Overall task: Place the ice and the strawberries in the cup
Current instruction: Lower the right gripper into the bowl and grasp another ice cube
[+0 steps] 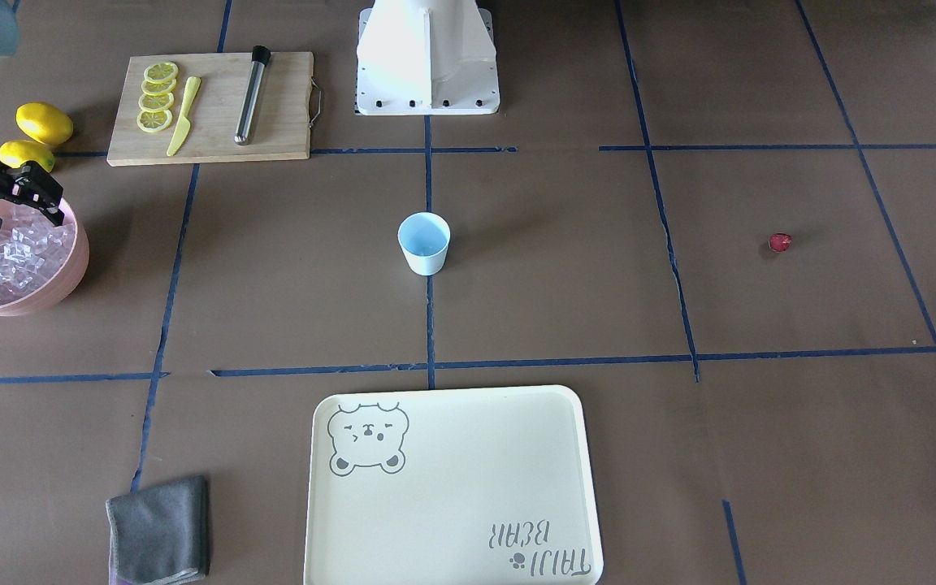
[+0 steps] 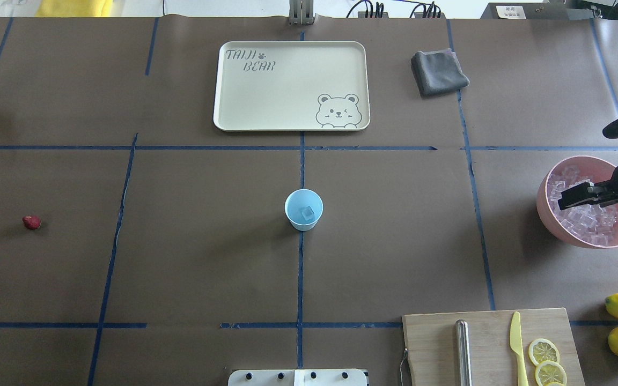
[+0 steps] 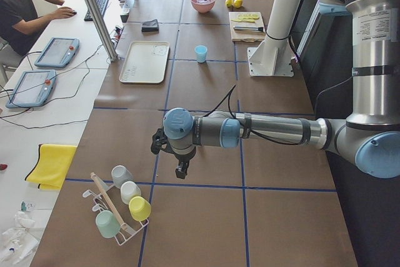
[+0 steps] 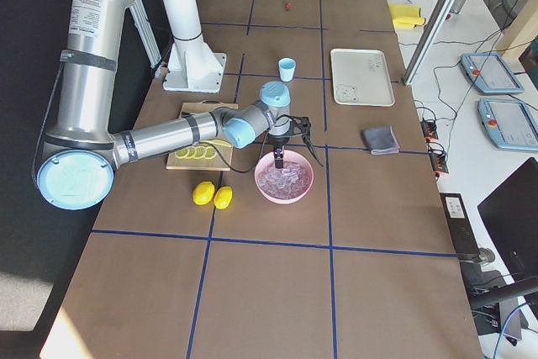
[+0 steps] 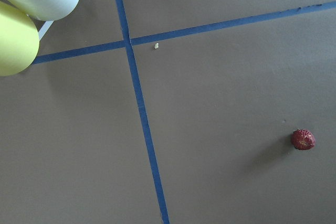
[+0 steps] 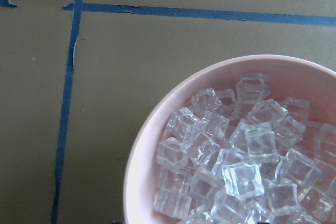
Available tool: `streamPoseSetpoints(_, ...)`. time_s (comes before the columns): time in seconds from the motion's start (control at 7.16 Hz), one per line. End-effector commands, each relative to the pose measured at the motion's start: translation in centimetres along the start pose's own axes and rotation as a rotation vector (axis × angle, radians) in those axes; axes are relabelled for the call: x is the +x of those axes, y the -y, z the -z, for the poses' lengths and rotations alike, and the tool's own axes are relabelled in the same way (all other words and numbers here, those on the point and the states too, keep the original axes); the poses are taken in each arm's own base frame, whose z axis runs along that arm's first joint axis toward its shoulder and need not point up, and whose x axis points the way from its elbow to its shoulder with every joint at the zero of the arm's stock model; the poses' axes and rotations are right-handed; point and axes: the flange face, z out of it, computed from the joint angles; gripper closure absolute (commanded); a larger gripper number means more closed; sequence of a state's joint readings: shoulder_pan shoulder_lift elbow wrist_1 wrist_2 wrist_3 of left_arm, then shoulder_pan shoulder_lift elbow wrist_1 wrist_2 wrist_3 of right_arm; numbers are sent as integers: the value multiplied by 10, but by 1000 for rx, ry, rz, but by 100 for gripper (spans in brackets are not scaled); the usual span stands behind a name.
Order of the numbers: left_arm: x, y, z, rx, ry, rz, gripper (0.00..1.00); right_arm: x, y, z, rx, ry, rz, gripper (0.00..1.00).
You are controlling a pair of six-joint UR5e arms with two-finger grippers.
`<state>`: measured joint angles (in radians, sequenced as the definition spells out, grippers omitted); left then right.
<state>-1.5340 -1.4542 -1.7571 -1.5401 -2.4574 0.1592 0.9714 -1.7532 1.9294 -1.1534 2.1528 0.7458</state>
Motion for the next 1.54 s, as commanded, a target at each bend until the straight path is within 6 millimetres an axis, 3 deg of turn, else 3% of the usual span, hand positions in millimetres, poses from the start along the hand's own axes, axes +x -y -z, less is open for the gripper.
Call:
streamPoseSetpoints(0.0,2,1,2,3,1,-3,0,19,-2,-18,2,-1,5,14)
streamPoseSetpoints(0.56,2,1,2,3,1,-3,0,20,0,-19,6,-6,5,32)
streamPoseSetpoints(0.98,2,1,2,3,1,-3,0,20,3,-18,28,-23,10,33)
streamPoseSetpoints(1.4,2,1,2,4,1,-4,0,22,2,-19,26,-27,8,40)
